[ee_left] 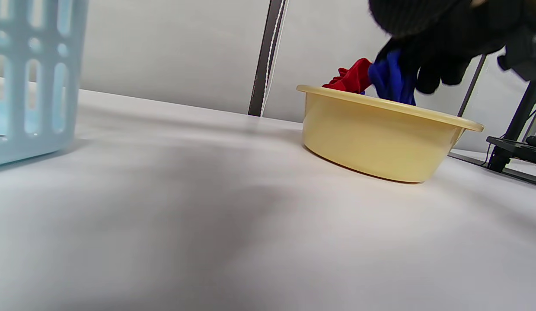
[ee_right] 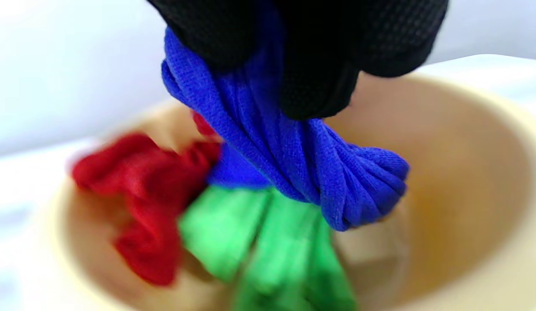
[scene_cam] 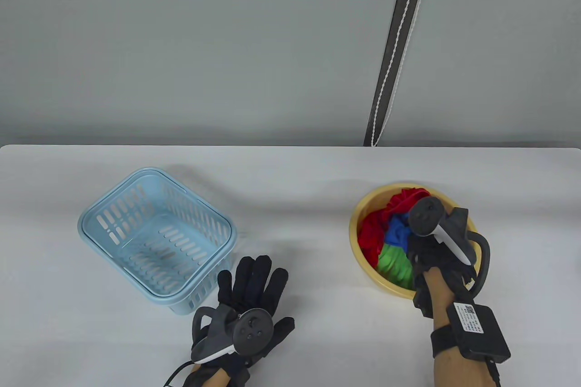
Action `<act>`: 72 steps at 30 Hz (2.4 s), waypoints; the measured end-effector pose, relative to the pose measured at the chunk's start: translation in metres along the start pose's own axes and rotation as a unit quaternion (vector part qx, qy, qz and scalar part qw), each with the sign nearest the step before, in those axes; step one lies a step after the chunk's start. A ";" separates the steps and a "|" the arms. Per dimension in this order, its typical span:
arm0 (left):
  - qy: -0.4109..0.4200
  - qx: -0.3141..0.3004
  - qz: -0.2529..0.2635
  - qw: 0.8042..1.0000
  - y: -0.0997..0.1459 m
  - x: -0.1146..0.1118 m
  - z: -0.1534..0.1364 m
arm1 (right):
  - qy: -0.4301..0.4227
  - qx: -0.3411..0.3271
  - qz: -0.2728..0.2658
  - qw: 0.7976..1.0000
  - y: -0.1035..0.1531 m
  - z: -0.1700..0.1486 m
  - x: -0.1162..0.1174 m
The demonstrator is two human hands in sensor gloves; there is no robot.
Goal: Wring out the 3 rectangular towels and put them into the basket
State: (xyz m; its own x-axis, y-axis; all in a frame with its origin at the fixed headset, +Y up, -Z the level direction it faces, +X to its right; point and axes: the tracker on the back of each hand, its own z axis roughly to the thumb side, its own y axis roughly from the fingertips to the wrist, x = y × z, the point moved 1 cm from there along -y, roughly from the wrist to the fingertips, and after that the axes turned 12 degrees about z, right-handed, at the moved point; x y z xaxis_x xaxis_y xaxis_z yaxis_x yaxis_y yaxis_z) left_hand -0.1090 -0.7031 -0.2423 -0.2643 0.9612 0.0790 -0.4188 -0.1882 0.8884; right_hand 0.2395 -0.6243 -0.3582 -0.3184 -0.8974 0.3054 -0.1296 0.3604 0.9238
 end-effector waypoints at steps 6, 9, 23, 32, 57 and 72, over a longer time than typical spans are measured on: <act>0.001 -0.005 0.001 1.000 0.002 0.001 0.003 | -0.114 -0.104 -0.079 0.985 0.049 0.002 -0.036; 0.004 -0.006 0.005 1.000 0.002 0.001 0.003 | -0.187 -0.154 -0.109 0.964 0.072 0.004 -0.051; 0.135 -0.012 0.116 0.984 0.000 0.028 -0.008 | -0.294 -0.381 -0.136 0.866 0.146 0.064 -0.090; 0.288 -0.024 0.169 0.942 -0.020 0.064 -0.014 | -0.316 -0.467 -0.043 0.824 0.139 0.103 -0.060; 0.601 0.081 0.129 0.784 -0.016 0.017 -0.057 | -0.613 -0.301 0.019 0.730 0.049 0.059 0.062; 0.558 0.139 0.157 0.803 -0.006 0.021 -0.074 | -0.427 -0.334 -0.021 0.840 0.050 0.039 0.093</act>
State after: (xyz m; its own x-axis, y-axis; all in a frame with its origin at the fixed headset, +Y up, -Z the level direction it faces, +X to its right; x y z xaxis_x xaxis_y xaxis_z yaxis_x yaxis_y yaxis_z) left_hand -0.1764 -0.6973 -0.2793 -0.9977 0.0677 0.0019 -0.0107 -0.1855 0.9826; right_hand 0.1664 -0.6793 -0.2924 -0.9213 -0.2931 0.2557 0.3073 -0.1454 0.9404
